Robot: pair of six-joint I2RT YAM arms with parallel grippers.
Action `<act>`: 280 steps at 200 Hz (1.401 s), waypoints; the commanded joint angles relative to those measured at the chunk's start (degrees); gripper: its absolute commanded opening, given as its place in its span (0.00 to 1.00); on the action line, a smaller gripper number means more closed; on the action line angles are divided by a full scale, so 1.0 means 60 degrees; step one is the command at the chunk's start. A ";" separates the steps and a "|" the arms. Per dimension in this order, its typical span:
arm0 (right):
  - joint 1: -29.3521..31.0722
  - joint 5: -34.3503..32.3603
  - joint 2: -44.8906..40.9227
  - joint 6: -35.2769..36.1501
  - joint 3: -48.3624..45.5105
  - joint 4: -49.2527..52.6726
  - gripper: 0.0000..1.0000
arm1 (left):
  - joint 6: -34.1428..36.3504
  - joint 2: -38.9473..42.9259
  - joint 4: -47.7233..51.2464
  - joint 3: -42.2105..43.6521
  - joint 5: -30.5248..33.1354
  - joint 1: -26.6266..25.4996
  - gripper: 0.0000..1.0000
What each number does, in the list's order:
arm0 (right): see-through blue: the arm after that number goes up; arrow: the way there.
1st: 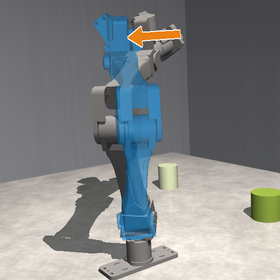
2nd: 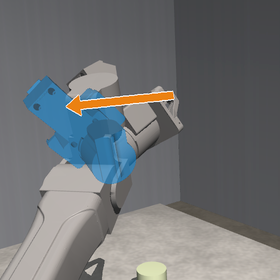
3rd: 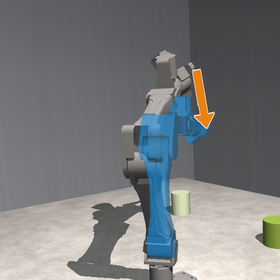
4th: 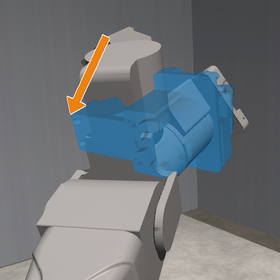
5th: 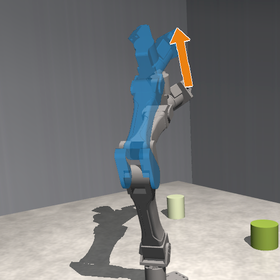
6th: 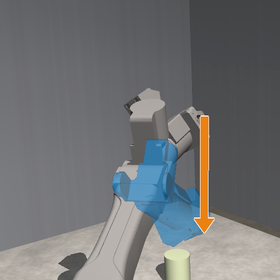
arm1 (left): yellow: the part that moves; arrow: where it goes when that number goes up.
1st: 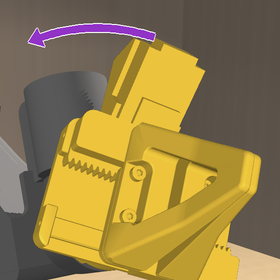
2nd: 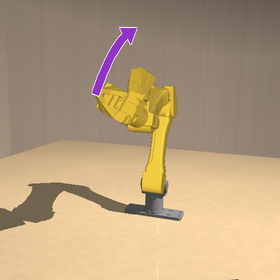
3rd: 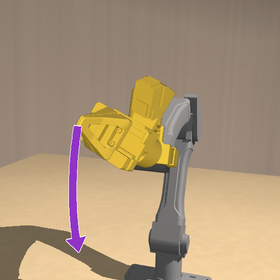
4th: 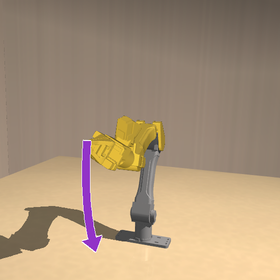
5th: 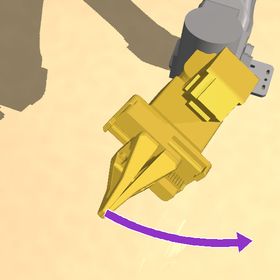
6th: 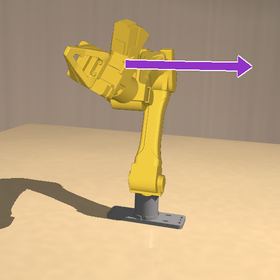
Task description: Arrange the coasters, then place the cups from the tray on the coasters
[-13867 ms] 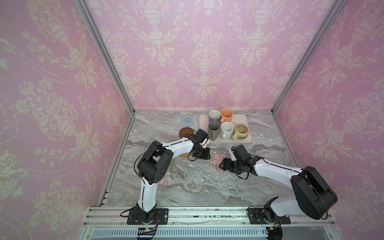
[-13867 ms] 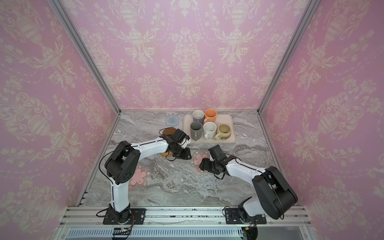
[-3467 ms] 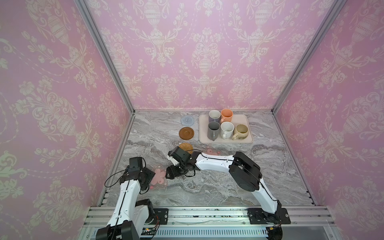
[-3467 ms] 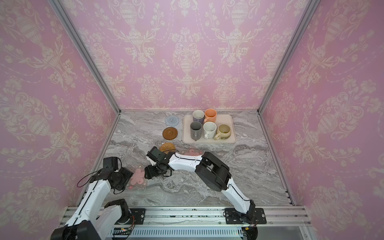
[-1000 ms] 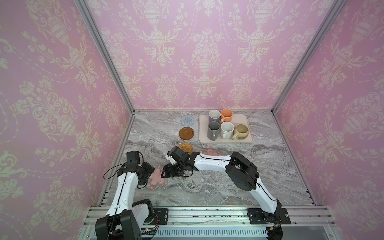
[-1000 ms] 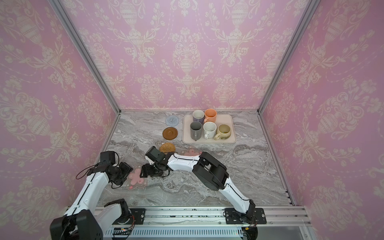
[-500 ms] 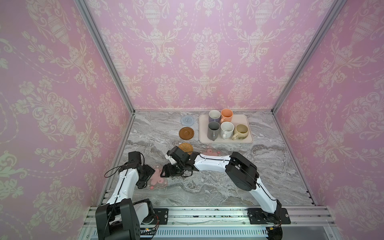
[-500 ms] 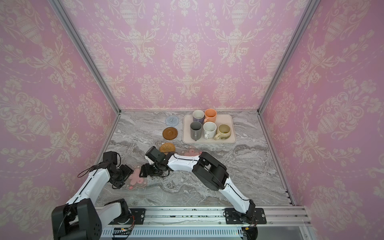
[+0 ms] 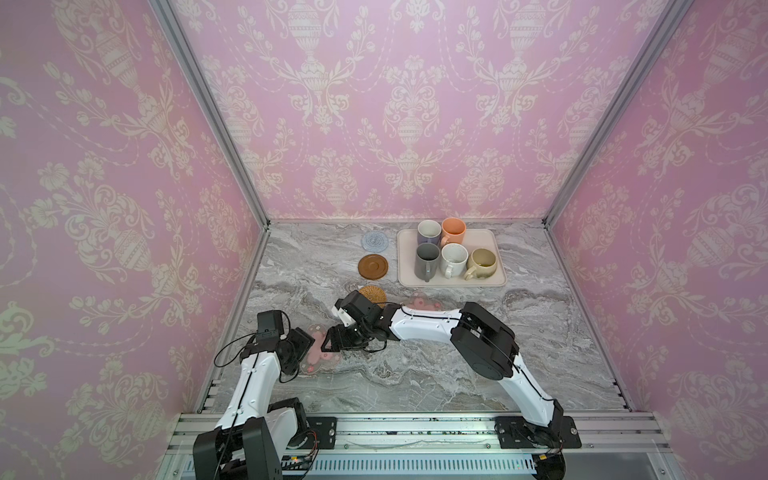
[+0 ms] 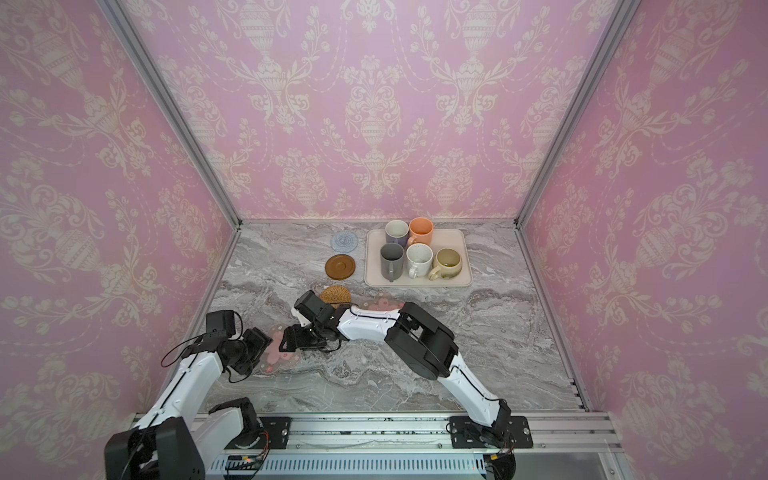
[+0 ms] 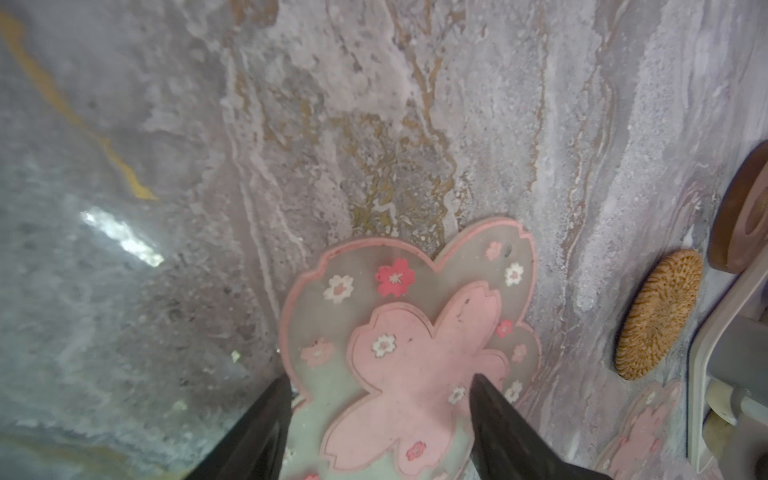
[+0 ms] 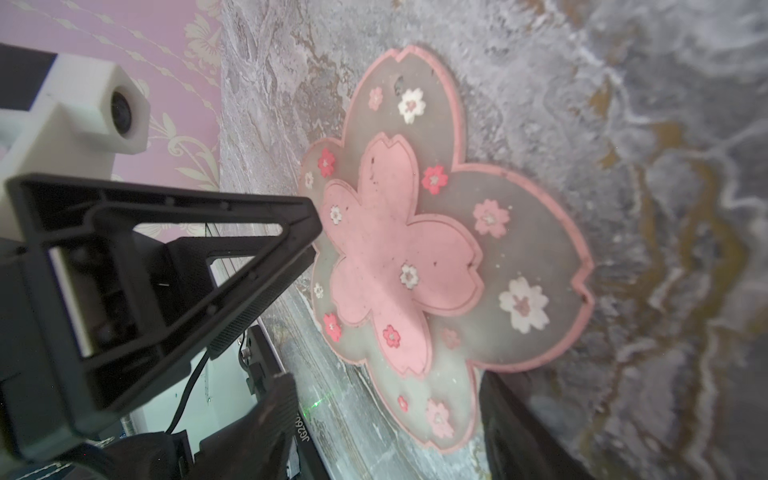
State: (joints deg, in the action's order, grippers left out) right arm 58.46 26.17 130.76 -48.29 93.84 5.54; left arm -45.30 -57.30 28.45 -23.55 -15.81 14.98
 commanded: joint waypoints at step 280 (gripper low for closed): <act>-0.1265 -0.0770 0.4514 0.0231 0.6960 0.4263 0.71 | -0.0390 -0.5227 -0.3474 -0.1683 -0.0251 -0.0291 0.68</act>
State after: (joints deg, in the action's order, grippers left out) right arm 51.72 25.54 152.64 -47.03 135.76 27.35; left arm -46.87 -84.88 1.87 -36.21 -13.32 13.80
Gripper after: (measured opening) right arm 0.705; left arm 0.684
